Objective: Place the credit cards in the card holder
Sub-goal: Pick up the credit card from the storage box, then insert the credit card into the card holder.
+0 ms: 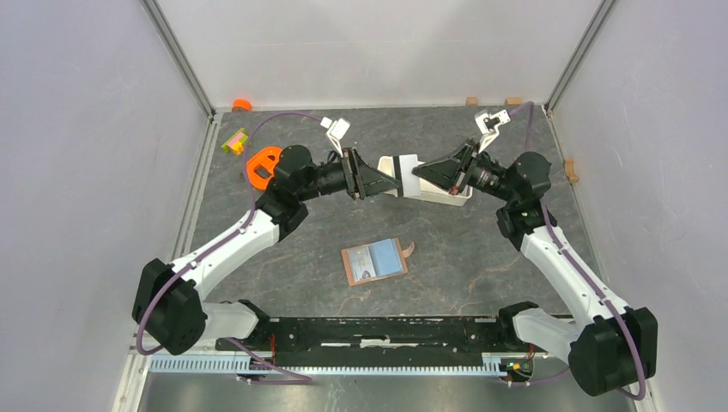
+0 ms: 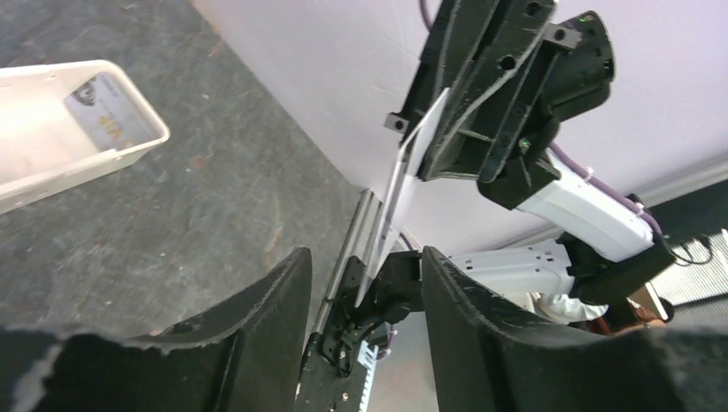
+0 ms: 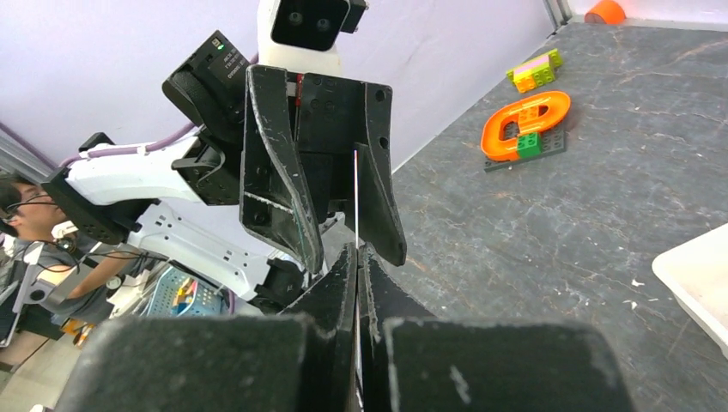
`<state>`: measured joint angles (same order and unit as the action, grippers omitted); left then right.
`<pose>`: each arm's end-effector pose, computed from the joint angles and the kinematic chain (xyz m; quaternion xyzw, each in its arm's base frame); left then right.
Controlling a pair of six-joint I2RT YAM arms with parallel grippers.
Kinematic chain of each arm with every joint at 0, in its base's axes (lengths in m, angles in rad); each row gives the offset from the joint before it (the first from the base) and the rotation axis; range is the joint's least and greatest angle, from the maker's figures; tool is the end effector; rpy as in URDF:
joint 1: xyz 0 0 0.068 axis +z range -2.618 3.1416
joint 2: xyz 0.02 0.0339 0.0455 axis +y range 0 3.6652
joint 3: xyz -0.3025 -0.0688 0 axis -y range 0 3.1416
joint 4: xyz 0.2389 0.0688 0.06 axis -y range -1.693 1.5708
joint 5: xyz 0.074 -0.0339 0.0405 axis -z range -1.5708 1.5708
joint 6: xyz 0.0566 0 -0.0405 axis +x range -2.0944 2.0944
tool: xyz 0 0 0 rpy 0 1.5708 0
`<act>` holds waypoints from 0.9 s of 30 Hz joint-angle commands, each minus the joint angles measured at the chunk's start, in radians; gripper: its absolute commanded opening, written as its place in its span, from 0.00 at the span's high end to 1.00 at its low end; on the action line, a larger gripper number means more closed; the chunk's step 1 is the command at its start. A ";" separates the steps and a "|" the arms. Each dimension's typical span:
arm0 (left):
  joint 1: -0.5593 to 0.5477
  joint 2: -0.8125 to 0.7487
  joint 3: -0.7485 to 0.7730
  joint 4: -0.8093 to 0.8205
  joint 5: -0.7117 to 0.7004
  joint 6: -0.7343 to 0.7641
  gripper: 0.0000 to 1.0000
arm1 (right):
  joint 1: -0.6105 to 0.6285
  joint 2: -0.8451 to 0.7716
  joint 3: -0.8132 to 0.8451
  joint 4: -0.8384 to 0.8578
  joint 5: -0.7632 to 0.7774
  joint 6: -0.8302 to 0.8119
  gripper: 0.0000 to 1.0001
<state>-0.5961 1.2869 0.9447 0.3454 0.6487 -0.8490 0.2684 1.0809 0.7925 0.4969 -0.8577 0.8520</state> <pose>0.2287 -0.1965 0.3806 0.1395 0.6923 -0.6127 0.3548 0.2127 0.1029 0.3930 -0.1446 0.6414 0.5972 0.4594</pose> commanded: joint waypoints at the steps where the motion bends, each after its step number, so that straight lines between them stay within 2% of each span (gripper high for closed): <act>1: -0.014 -0.009 -0.014 0.162 0.067 -0.085 0.49 | 0.017 0.001 -0.004 0.083 -0.030 0.050 1.00; 4: -0.016 0.000 -0.011 0.183 0.070 -0.100 0.56 | 0.020 0.011 -0.008 0.083 -0.045 0.061 1.00; 6: -0.019 0.007 -0.007 0.188 0.076 -0.108 0.64 | 0.023 0.017 -0.012 0.079 -0.048 0.059 1.00; 8: -0.024 0.015 -0.014 0.207 0.081 -0.124 0.83 | 0.024 0.024 -0.015 0.066 -0.049 0.046 1.00; 9: -0.025 0.014 -0.023 0.215 0.082 -0.129 0.96 | 0.024 0.029 -0.019 0.056 -0.049 0.037 0.96; 10: -0.024 0.008 -0.036 0.211 0.078 -0.131 0.98 | 0.024 0.031 -0.021 0.027 -0.044 0.010 0.81; 11: -0.024 -0.002 -0.051 0.189 0.066 -0.124 0.98 | 0.023 0.029 -0.025 -0.029 -0.025 -0.041 0.60; 12: -0.024 -0.018 -0.070 0.143 0.041 -0.106 0.98 | 0.024 0.025 -0.029 -0.097 0.002 -0.098 0.46; 14: -0.024 -0.051 -0.104 0.026 -0.008 -0.056 0.98 | 0.025 0.011 -0.038 -0.279 0.091 -0.250 0.23; 15: -0.024 -0.069 -0.119 -0.038 -0.040 -0.037 0.98 | 0.029 0.004 -0.038 -0.399 0.168 -0.337 0.16; 17: -0.025 -0.104 -0.165 -0.169 -0.094 -0.012 0.98 | 0.046 -0.006 -0.048 -0.584 0.330 -0.464 0.13; 19: -0.026 -0.130 -0.216 -0.255 -0.147 -0.020 0.98 | 0.074 -0.025 -0.095 -0.663 0.463 -0.507 0.13; 23: -0.034 -0.145 -0.334 -0.281 -0.205 -0.094 0.98 | 0.154 -0.044 -0.222 -0.677 0.595 -0.477 0.22; 27: -0.087 -0.141 -0.418 -0.282 -0.286 -0.161 0.98 | 0.273 -0.024 -0.281 -0.639 0.677 -0.437 0.22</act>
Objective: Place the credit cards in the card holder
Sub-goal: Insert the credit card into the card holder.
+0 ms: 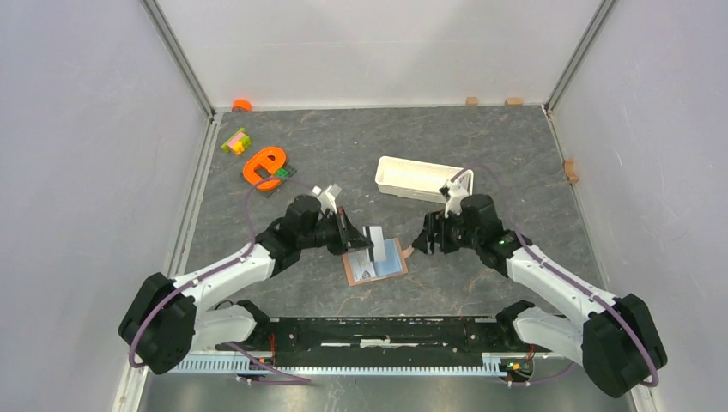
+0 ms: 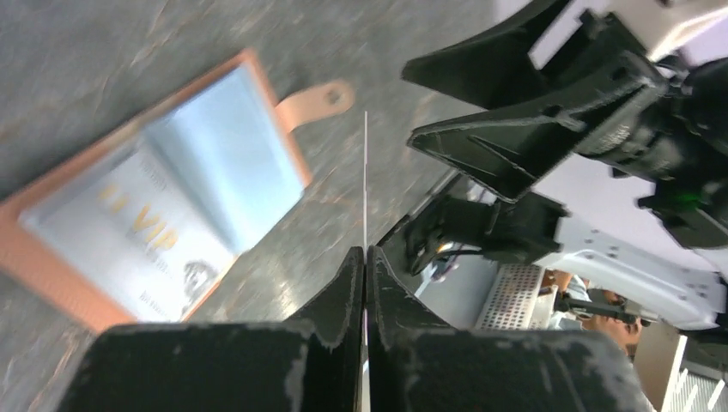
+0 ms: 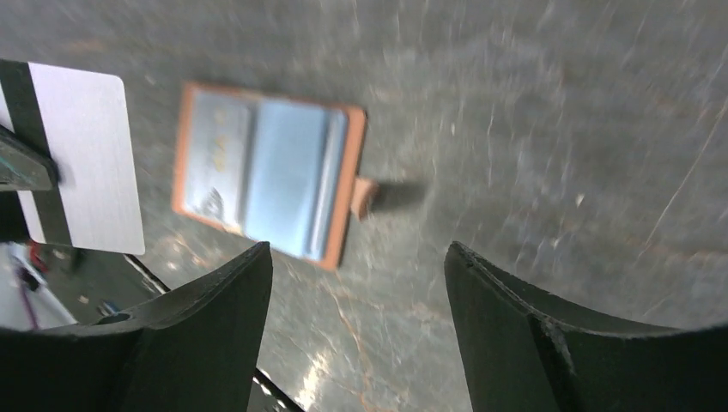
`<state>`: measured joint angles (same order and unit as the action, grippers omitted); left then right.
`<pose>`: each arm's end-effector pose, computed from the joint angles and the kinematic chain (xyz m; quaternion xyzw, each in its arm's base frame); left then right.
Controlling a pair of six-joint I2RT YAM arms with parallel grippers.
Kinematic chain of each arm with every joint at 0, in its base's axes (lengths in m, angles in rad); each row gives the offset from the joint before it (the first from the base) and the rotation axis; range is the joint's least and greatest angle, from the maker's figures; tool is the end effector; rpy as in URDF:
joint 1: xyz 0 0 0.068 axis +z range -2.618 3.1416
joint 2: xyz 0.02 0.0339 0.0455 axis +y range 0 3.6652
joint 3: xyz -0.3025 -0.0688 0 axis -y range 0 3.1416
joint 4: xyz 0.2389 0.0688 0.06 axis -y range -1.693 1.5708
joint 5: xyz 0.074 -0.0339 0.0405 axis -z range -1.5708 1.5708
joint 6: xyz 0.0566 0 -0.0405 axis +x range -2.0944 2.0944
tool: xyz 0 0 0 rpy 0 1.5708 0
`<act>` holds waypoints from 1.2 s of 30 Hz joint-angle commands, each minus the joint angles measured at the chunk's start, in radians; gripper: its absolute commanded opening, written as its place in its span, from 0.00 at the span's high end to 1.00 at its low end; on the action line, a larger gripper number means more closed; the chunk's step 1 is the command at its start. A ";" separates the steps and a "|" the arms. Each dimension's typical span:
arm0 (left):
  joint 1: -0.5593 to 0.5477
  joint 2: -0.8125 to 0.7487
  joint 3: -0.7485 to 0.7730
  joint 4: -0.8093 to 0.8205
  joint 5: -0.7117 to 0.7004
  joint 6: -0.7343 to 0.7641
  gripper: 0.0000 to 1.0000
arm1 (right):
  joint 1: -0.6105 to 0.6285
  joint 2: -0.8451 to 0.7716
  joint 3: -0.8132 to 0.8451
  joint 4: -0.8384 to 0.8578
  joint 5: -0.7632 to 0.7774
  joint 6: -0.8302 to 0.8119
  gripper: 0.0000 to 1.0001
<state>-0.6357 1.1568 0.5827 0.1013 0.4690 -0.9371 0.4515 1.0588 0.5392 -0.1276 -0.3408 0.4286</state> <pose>0.1798 -0.1645 0.2544 -0.0047 0.8385 -0.4993 0.2182 0.1812 0.1089 0.2339 -0.0857 0.8814 0.3244 0.3326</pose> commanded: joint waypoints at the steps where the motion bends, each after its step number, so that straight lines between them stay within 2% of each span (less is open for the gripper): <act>1: -0.070 -0.011 -0.077 -0.029 -0.125 -0.090 0.98 | 0.119 0.009 -0.027 -0.009 0.186 -0.007 0.22; 4: -0.096 0.004 -0.127 0.011 -0.156 -0.134 0.98 | 0.198 0.056 -0.012 0.004 0.274 0.009 0.25; 9: -0.096 0.049 -0.188 0.082 -0.169 -0.169 0.98 | 0.254 0.156 0.019 0.043 0.334 0.013 0.33; 15: -0.096 0.093 -0.259 0.196 -0.187 -0.235 0.98 | 0.268 0.254 0.052 0.105 0.368 0.019 0.37; 21: -0.096 0.093 -0.298 0.236 -0.208 -0.260 0.98 | 0.268 0.313 0.074 0.088 0.418 0.032 0.49; 23: -0.094 0.100 -0.302 0.264 -0.202 -0.261 0.98 | 0.268 0.325 0.073 0.078 0.441 0.032 0.57; 27: -0.073 0.122 -0.314 0.335 -0.166 -0.263 0.98 | 0.268 0.353 0.080 0.046 0.480 0.033 0.83; 31: -0.050 0.132 -0.327 0.386 -0.119 -0.255 0.98 | 0.267 0.380 0.091 0.007 0.516 0.039 0.99; 36: -0.031 0.156 -0.335 0.415 -0.074 -0.237 0.98 | 0.268 0.410 0.107 -0.021 0.530 0.041 1.00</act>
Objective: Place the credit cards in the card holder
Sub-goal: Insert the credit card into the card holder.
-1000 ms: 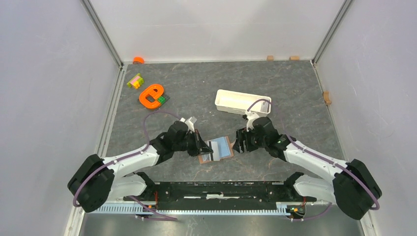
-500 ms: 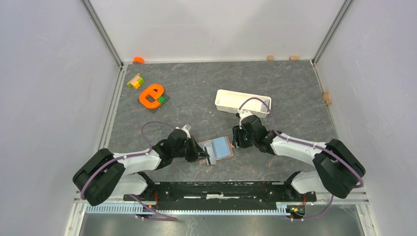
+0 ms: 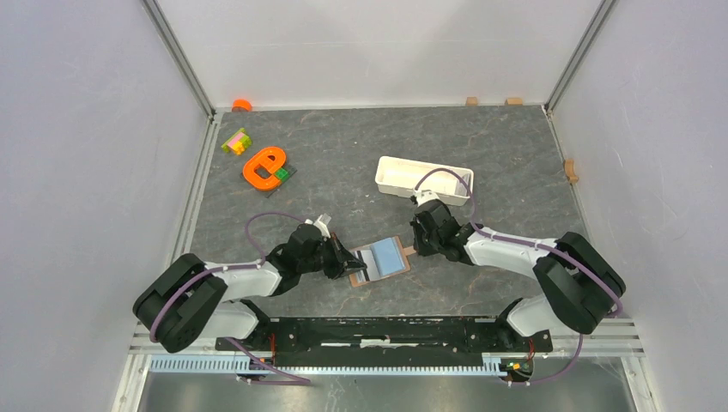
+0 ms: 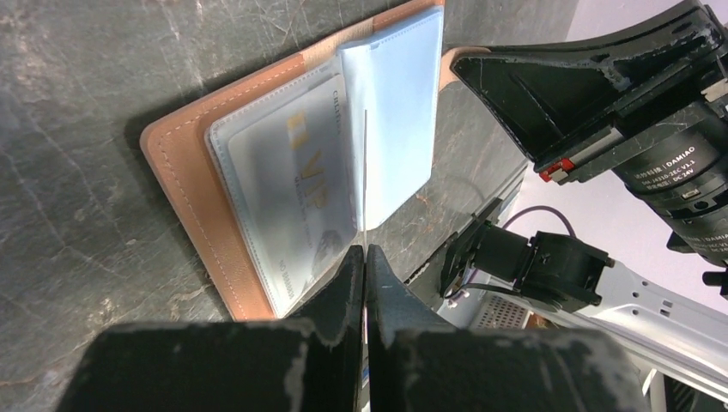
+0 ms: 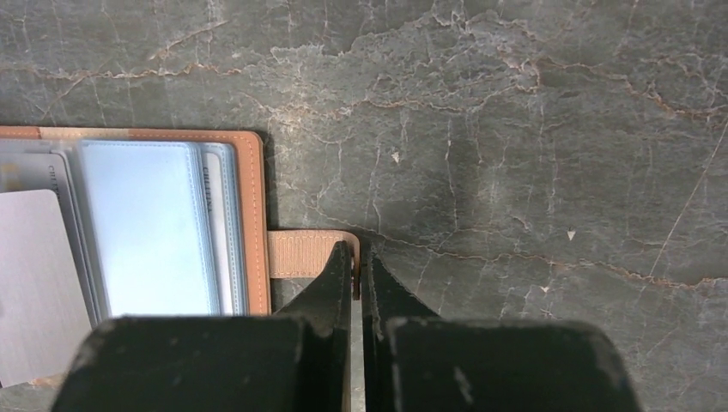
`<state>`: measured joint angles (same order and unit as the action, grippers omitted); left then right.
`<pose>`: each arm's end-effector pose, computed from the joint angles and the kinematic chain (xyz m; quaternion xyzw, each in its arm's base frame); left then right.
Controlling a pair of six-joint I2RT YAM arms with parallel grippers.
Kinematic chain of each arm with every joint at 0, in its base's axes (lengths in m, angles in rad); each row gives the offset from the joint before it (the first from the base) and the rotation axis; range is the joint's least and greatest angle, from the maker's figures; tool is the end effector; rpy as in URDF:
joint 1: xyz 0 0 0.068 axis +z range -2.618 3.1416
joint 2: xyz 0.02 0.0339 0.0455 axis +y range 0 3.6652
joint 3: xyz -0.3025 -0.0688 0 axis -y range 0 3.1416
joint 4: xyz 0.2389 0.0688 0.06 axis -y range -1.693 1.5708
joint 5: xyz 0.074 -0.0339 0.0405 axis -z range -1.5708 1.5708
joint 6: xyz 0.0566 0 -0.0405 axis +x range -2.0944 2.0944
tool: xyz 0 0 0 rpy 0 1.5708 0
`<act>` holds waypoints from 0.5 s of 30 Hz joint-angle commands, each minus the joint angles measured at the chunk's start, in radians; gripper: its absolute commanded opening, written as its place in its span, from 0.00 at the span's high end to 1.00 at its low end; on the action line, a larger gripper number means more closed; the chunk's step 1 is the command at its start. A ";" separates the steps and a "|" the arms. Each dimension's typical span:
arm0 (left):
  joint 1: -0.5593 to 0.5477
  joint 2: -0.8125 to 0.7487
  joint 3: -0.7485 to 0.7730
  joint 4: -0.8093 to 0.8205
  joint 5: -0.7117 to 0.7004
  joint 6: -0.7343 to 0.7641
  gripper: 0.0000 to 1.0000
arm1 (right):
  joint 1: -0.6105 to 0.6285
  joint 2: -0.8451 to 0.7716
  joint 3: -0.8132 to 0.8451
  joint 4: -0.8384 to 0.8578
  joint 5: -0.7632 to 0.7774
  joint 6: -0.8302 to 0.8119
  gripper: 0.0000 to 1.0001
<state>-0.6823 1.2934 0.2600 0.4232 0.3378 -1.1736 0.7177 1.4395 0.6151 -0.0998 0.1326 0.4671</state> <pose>0.1554 -0.1504 0.1569 -0.1373 0.8669 -0.4539 0.1537 0.2046 0.1687 0.1749 -0.0974 0.9413 0.1249 0.2981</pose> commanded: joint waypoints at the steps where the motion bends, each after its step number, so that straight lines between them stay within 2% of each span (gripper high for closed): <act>1: 0.020 0.027 -0.013 0.106 0.068 0.001 0.98 | 0.002 0.034 0.032 -0.048 0.055 0.003 1.00; 15: 0.041 0.155 -0.033 0.244 0.142 0.022 0.98 | 0.002 0.065 0.049 -0.073 0.051 0.003 1.00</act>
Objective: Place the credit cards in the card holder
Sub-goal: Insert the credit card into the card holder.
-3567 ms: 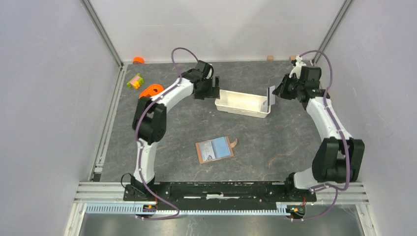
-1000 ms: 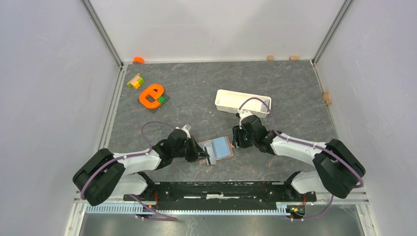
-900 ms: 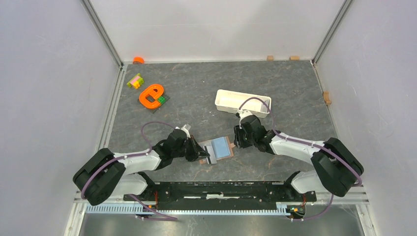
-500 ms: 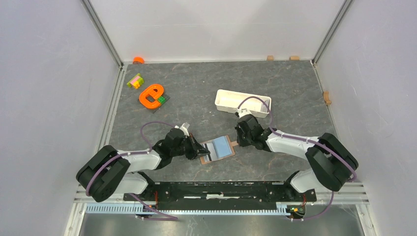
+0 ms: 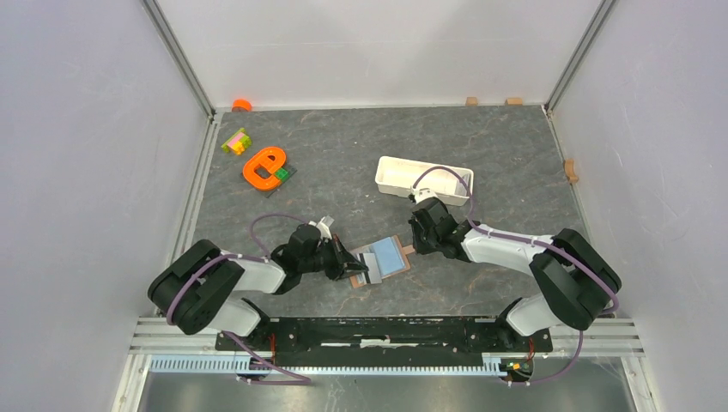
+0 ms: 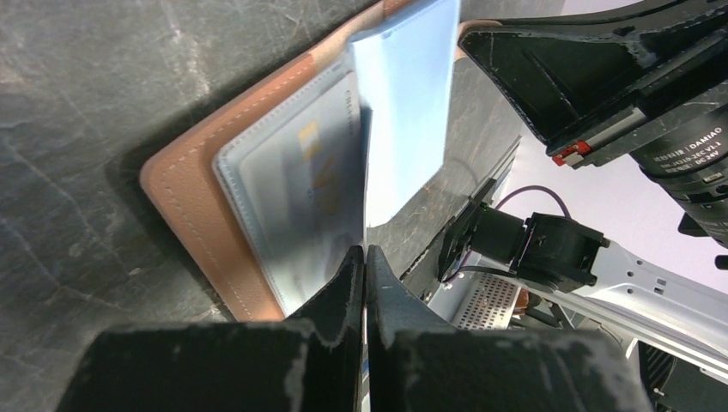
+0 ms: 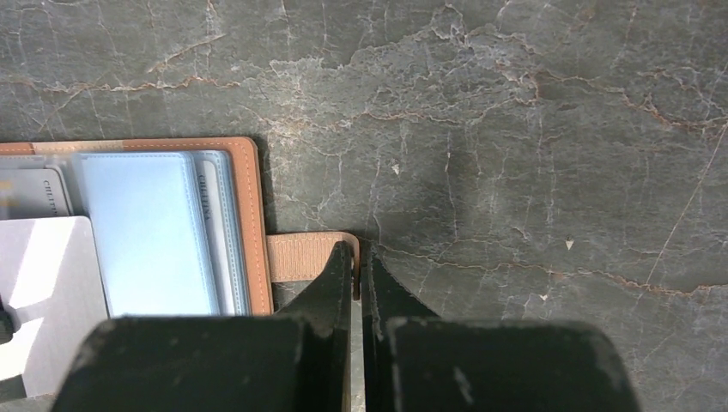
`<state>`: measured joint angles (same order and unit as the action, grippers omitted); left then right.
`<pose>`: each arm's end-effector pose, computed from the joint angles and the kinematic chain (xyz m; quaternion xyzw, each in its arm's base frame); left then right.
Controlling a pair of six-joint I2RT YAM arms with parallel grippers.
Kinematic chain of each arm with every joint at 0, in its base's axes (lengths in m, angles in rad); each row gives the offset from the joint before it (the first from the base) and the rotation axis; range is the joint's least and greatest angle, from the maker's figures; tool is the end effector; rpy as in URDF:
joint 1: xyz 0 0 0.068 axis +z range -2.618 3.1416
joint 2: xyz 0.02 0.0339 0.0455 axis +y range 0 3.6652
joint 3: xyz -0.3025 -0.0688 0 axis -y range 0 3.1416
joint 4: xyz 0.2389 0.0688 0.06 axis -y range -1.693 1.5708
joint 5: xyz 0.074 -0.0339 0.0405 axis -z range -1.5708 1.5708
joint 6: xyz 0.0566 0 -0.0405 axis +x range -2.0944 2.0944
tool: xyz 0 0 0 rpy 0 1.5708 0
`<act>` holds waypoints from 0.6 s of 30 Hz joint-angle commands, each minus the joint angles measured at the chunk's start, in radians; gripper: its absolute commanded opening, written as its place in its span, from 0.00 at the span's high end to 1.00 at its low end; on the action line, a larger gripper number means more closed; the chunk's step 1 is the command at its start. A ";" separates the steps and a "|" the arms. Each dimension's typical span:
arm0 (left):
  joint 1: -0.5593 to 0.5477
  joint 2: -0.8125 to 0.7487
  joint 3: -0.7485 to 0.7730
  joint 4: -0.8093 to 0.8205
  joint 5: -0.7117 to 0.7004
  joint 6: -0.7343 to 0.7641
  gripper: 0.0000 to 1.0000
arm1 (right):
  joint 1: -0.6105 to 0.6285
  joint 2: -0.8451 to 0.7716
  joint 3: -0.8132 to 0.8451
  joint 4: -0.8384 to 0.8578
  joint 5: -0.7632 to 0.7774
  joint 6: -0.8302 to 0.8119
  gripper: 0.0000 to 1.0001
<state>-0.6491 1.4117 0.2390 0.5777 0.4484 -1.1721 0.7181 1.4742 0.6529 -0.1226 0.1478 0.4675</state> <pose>0.1632 -0.1547 0.1452 -0.1220 0.8589 -0.4814 0.1252 0.2116 0.1738 0.1753 -0.0960 0.9441 0.1135 0.2943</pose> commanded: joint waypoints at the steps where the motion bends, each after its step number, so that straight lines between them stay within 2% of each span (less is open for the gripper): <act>1: 0.008 0.046 -0.015 0.104 0.034 0.018 0.98 | 0.001 0.030 0.013 -0.051 0.036 0.003 1.00; 10: 0.009 0.139 -0.033 0.219 0.044 0.015 0.98 | 0.002 0.035 0.014 -0.055 0.036 0.002 1.00; 18: 0.015 0.270 -0.071 0.401 0.032 -0.032 0.98 | 0.002 0.037 0.017 -0.061 0.035 -0.001 1.00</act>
<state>-0.6388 1.6196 0.2035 0.8703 0.5007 -1.1786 0.7185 1.4822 0.6643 -0.1352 0.1516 0.4671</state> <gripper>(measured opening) 0.035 0.021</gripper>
